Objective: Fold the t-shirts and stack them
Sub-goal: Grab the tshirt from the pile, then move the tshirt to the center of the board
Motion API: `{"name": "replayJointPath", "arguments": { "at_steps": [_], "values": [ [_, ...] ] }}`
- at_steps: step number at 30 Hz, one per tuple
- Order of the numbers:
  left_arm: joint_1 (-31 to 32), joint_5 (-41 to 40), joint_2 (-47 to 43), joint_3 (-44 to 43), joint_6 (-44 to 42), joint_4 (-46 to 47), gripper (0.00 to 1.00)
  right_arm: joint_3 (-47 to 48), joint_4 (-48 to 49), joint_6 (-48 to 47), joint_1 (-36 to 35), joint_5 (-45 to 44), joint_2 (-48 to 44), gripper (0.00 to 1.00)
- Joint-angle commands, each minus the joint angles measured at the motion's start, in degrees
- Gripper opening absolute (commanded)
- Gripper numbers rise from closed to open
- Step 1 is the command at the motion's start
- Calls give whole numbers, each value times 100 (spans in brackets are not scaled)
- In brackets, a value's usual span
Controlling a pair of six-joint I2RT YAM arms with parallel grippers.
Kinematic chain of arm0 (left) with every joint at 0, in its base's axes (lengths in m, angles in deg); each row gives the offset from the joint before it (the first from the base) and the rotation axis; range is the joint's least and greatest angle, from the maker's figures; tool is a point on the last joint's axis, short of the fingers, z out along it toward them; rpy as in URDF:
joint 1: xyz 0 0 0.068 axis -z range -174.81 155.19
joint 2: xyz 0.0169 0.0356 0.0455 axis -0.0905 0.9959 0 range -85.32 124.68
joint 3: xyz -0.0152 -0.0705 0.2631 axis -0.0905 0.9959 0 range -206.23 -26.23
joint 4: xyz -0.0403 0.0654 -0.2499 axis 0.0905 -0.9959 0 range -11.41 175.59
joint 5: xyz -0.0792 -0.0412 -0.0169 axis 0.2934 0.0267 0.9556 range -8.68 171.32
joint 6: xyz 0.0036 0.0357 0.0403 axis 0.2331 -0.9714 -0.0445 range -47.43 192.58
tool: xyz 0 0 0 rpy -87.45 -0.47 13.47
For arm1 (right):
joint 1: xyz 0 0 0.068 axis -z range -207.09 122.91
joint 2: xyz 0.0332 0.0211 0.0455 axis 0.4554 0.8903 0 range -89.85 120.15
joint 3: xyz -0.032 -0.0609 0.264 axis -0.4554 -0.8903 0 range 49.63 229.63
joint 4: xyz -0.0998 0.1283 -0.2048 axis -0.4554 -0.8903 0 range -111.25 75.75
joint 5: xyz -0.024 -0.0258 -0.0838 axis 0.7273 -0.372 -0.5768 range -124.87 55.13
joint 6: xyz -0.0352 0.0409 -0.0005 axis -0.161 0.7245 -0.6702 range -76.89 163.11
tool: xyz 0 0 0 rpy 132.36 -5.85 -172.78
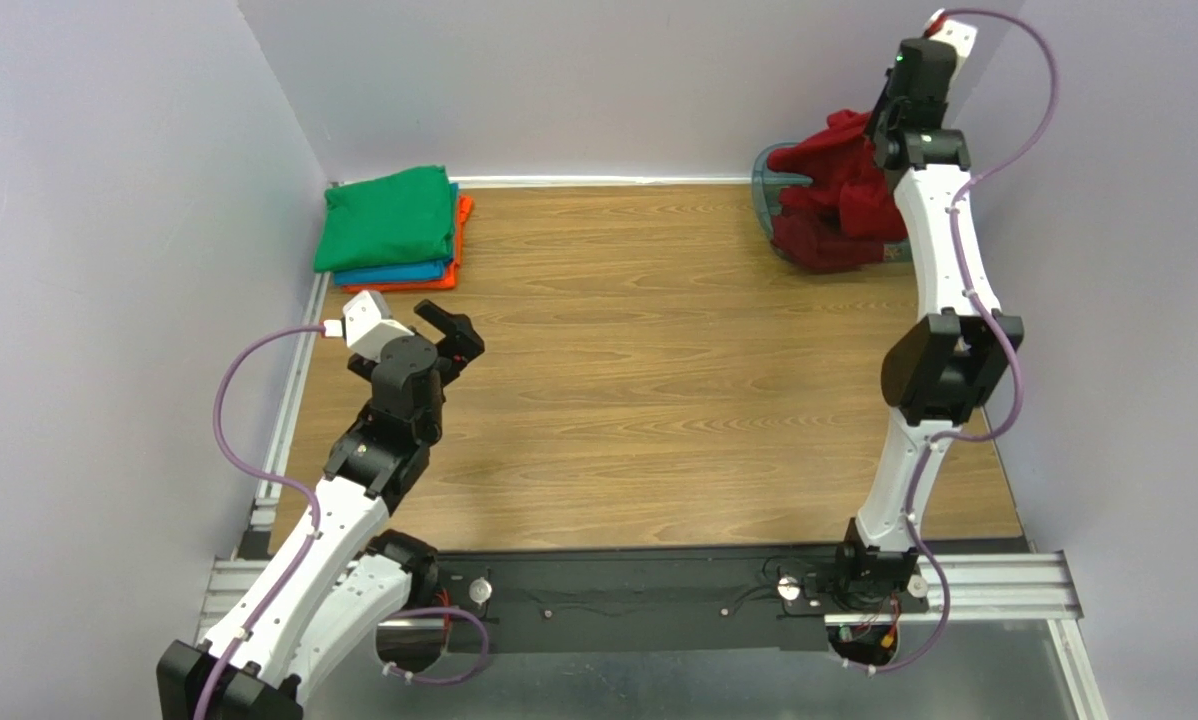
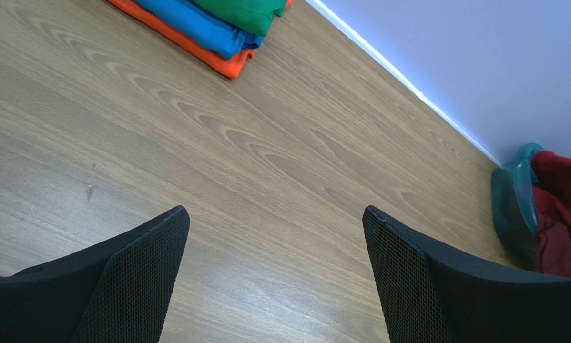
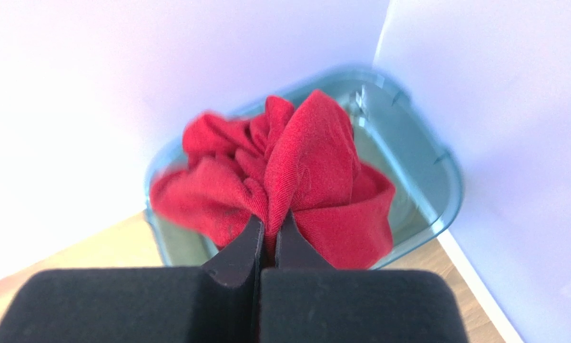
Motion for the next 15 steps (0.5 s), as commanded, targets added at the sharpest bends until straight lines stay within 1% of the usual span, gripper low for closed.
{"name": "replayJointPath", "arguments": {
  "at_steps": [1,7,11,13,15],
  "values": [
    [-2,-86,-242,-89,109,-170,98,328,254,-77,33,-112,-684,1],
    [-11,-7,-540,-28,214,-223,98,494,359,-156,24,871,-1273,1],
    [-11,-24,-655,-45,267,-355,98,574,386,-59,6,1321,-1651,1],
    [-11,-68,-716,-71,389,-556,98,434,377,-50,-29,1426,-1974,1],
    [-11,-86,-795,-106,460,-715,98,171,377,-41,-99,1742,-2221,1]
  ]
}}
